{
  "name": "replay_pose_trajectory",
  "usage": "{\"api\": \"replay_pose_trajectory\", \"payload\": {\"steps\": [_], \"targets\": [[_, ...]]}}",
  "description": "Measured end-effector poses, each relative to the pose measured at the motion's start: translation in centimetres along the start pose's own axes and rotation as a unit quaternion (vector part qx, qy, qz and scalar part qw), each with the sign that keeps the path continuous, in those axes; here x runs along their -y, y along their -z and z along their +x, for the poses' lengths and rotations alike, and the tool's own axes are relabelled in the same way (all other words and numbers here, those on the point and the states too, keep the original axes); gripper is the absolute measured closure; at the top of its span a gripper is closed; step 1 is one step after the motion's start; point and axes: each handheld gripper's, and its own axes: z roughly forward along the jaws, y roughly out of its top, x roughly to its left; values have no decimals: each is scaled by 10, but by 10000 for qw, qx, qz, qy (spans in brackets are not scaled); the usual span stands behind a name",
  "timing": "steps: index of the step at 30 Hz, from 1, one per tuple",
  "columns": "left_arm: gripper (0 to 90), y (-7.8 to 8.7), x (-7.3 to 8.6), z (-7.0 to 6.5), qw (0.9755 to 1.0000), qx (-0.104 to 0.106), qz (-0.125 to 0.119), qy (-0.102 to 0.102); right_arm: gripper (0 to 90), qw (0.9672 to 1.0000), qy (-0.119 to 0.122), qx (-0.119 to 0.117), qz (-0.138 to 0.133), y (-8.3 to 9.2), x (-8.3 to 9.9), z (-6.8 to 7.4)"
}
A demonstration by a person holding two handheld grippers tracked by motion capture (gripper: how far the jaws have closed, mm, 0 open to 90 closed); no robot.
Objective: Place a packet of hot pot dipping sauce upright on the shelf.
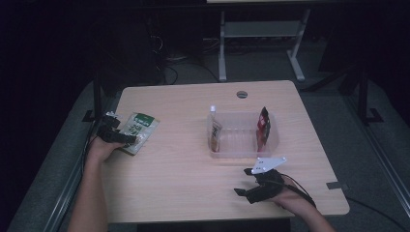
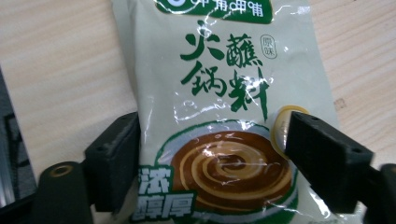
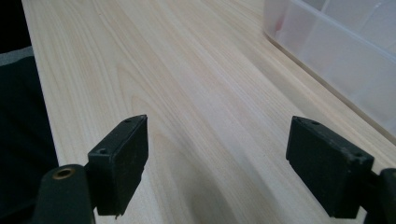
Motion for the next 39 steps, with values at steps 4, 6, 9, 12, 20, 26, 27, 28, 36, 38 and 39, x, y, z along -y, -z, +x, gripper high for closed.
{"api": "replay_pose_trajectory", "payload": {"steps": [4,6,9,12,20,26,27,28,36,38,39], "targets": [[253,1,-1,-3,9999,-77,47,-51,205,10000,32,10,-5,0,0,-1],[288,1,-1,-3,9999,-102,39,-49,205,10000,33,11,5,0,0,-1],[374,3,0,-3,9999,-162,38,-28,205,10000,14,2,30,-1,0,0],[453,4,0,-4,9997,-252,32,-67,206,10000,10,-6,41,-1,0,0],[791,9,3,-2,9997,-235,-40,-38,207,10000,15,-8,59,-3,0,0],[877,12,6,2,9997,-3,-202,104,207,10000,29,-19,47,-2,0,-1],[881,13,6,2,9998,22,-192,99,207,10000,35,-14,41,-2,0,-1],[884,13,5,2,9998,43,-160,76,206,10000,-37,-18,62,-2,0,-1],[893,26,1,-6,9995,269,-190,-17,177,9996,-259,88,64,1,-3,-6],[893,31,0,-8,9991,347,-236,-2,164,9994,-326,93,-3,2,-3,-7],[893,33,0,-9,9990,366,-269,1,168,9994,-338,94,-19,2,-3,-8]]}}
